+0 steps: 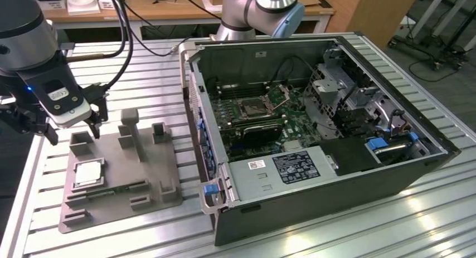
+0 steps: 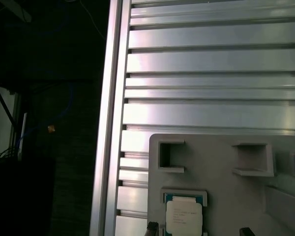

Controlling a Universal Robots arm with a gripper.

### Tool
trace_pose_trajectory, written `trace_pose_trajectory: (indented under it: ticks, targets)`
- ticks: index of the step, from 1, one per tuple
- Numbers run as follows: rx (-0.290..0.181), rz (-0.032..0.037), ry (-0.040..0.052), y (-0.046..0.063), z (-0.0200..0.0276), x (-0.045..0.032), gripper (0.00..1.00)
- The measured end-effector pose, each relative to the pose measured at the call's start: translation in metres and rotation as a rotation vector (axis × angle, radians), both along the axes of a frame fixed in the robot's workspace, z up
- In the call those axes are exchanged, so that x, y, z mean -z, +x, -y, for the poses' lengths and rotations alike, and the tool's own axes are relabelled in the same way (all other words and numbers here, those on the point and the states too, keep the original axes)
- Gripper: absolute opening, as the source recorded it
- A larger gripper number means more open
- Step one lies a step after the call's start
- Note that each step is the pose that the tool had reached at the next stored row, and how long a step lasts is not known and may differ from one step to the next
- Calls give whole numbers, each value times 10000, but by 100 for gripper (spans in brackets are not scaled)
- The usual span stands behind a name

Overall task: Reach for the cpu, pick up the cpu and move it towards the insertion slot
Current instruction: 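Pick up the cpu and move it towards the insertion slot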

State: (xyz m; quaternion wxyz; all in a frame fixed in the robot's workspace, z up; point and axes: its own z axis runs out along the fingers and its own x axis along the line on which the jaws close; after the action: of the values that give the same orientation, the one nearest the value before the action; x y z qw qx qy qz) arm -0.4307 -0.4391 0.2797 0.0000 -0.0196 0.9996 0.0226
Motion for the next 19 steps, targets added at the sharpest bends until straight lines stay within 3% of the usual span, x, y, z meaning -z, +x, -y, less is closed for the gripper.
trace_pose_trajectory:
  ticks: [9, 19]
  targets:
    - [-1, 4, 7, -1, 5, 10, 71]
    - [1, 7, 31, -13, 35, 96, 71]
